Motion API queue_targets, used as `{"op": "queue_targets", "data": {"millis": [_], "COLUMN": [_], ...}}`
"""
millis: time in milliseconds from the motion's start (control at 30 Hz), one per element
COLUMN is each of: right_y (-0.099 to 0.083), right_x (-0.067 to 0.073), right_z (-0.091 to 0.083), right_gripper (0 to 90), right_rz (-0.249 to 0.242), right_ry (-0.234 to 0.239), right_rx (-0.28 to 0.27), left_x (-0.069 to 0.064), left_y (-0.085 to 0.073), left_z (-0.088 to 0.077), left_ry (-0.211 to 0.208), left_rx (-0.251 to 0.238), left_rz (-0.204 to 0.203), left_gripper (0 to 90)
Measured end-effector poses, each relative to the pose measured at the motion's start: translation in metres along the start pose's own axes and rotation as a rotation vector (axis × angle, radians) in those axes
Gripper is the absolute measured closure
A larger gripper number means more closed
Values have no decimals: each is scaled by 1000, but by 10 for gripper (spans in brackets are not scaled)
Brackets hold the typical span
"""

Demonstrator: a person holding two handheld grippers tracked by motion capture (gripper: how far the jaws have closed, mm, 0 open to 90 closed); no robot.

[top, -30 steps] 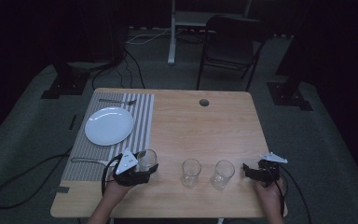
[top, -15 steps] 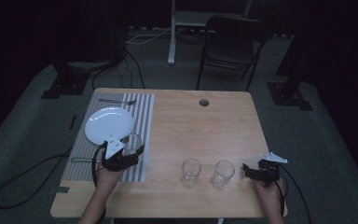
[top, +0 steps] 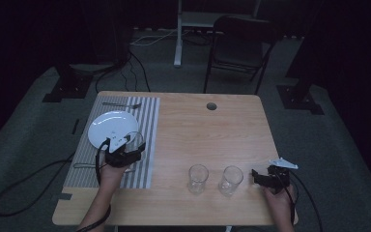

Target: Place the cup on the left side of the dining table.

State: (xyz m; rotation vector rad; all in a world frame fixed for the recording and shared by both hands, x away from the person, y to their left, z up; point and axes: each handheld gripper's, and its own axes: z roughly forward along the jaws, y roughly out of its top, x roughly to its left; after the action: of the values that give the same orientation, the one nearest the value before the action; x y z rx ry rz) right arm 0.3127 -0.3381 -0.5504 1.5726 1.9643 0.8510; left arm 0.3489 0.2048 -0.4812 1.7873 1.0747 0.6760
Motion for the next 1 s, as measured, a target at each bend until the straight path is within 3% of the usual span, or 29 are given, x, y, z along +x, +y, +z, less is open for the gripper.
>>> {"op": "queue_targets", "data": {"millis": [100, 300, 400, 733, 800, 900, 1000], "right_y": [0, 0, 0, 0, 0, 0, 0], "right_x": [0, 0, 0, 0, 0, 0, 0], "right_z": [0, 0, 0, 0, 0, 0, 0], "right_gripper": [133, 134, 134, 134, 134, 134, 134], "right_rz": [-1, -1, 1, 0, 2, 2, 2], "right_ry": [0, 0, -2, -2, -4, -4, -4], "right_rx": [0, 0, 0, -1, -1, -1, -1], "left_x": [6, 14, 16, 24, 27, 28, 29], "left_y": [0, -7, -9, -18, -19, -17, -16], "left_z": [3, 6, 7, 12, 11, 8, 7], "left_ry": [8, -17, 2, 15, 7, -9, -22], "left_rx": [1, -13, 4, 33, 37, 70, 84], "left_rz": [-4, -1, 18, 19, -5, 15, 11], "left_gripper": [294, 294, 294, 294, 294, 293, 292]}}
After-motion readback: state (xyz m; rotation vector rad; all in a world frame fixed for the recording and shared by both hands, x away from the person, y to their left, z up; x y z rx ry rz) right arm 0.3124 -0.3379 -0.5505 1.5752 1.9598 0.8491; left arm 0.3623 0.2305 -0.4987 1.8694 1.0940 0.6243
